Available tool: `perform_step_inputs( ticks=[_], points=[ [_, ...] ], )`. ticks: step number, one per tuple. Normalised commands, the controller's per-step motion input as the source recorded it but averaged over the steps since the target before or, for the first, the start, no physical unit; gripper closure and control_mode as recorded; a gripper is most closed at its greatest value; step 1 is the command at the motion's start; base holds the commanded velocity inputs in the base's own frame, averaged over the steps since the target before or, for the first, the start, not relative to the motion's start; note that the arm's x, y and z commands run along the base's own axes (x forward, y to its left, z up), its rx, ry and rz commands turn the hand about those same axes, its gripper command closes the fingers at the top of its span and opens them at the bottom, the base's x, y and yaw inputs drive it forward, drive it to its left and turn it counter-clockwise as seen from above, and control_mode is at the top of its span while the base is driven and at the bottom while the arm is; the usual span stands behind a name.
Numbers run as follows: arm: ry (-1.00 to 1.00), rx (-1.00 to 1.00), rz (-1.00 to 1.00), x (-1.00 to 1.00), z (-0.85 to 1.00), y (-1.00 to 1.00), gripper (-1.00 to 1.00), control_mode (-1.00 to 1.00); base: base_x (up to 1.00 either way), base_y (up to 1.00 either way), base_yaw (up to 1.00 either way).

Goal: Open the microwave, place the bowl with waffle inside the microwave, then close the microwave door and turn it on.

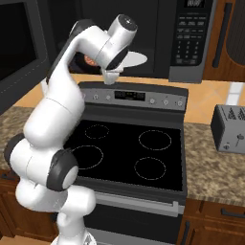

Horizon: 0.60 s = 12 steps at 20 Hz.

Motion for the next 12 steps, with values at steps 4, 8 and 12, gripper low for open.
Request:
perform_step_inputs(
  ticks=[4, 8, 12],
  points=[
    [0.14, 0.06, -0.21, 1.00, -0.04, -0.11, 1.00, -1.00, 0.00, 0.00, 0.00],
    [0.09, 0.05, -0.14, 1.00, 0.00, 0.00, 1.00, -1.00, 0.00, 0.00, 0.00],
    [0.00, 0.00, -0.08, 0.93, -0.13, 0.00, 1.00, -1.00, 0.00, 0.00, 0.00]
  ],
)
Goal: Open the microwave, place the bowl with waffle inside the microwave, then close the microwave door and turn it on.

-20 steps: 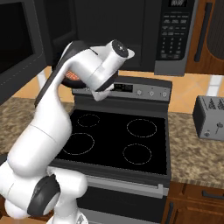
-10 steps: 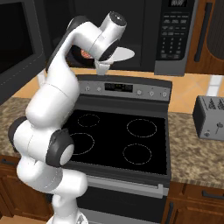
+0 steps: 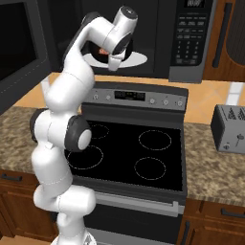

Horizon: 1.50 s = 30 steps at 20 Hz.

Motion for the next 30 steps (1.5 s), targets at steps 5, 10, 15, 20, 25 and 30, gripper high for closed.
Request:
perform_step_inputs(
  ticks=[5, 10, 15, 20, 25, 30],
  points=[
    [-0.14, 0.00, 0.00, -0.28, -0.03, 0.02, -1.00, -1.00, 0.00, 0.00, 0.00],
    [-0.32, 0.00, 0.00, -1.00, -0.37, 0.22, -1.00, -1.00, 0.00, 0.00, 0.00],
    [-0.32, -0.07, 0.02, -1.00, -0.59, 0.29, -1.00, -1.00, 0.00, 0.00, 0.00],
    [-0.23, -0.21, 0.10, -1.00, -0.30, 0.09, -1.00, -1.00, 0.00, 0.00, 0.00],
    [-0.24, -0.48, 0.34, -1.00, 0.09, -0.02, -1.00, -1.00, 0.00, 0.00, 0.00],
    [-0.18, -0.64, 0.42, -1.00, 0.43, -0.05, -1.00, -1.00, 0.00, 0.00, 0.00]
  ],
)
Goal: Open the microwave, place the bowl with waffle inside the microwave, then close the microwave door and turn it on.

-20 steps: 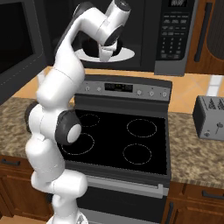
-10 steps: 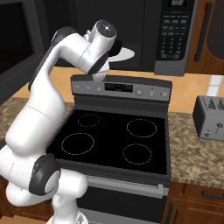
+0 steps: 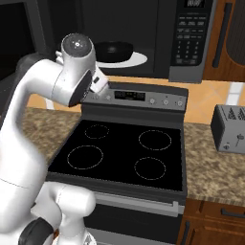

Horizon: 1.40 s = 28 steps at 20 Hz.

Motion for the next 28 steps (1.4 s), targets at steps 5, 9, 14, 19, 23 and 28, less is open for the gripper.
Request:
perform_step_inputs(
  ticks=[5, 9, 14, 19, 23, 28],
  points=[
    [-0.11, -0.67, 0.45, -1.00, 0.31, -0.08, -1.00, -1.00, 0.00, 0.00, 0.00],
    [-0.26, -0.65, 0.41, -1.00, 0.17, -0.07, -1.00, -1.00, 0.00, 0.00, 0.00],
    [-0.25, -0.67, 0.35, -1.00, -0.03, 0.01, -1.00, -1.00, 0.00, 0.00, 0.00],
    [-0.23, -0.62, 0.16, -1.00, 0.03, 0.23, -1.00, -1.00, 0.00, 0.00, 0.00],
    [0.01, -0.52, 0.00, -0.93, 0.01, 0.47, -1.00, -1.00, 0.00, 0.00, 0.00],
    [0.09, -0.40, -0.02, -0.51, 0.10, 0.58, -1.00, -1.00, 0.00, 0.00, 0.00]
  ],
)
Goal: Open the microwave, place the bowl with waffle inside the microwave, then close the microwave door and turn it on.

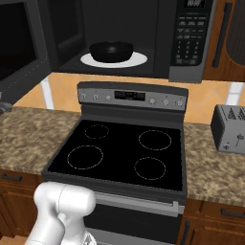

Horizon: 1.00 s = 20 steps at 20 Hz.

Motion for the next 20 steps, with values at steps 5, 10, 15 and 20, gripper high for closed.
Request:
perform_step_inputs(
  ticks=[5, 10, 15, 20],
  points=[
    [0.13, -0.20, -0.10, -0.30, 0.14, 0.84, -1.00, -1.00, 0.00, 0.00, 0.00],
    [0.03, -0.18, -0.08, -0.08, -0.06, 0.97, -1.00, -1.00, 0.00, 0.00, 0.00],
    [-0.04, -0.24, -0.01, -0.05, -0.02, 1.00, -1.00, -1.00, 0.00, 0.00, 0.00],
    [-0.04, -0.27, 0.00, 0.22, -0.16, 0.99, -1.00, -1.00, 0.00, 0.00, 0.00]
  ],
)
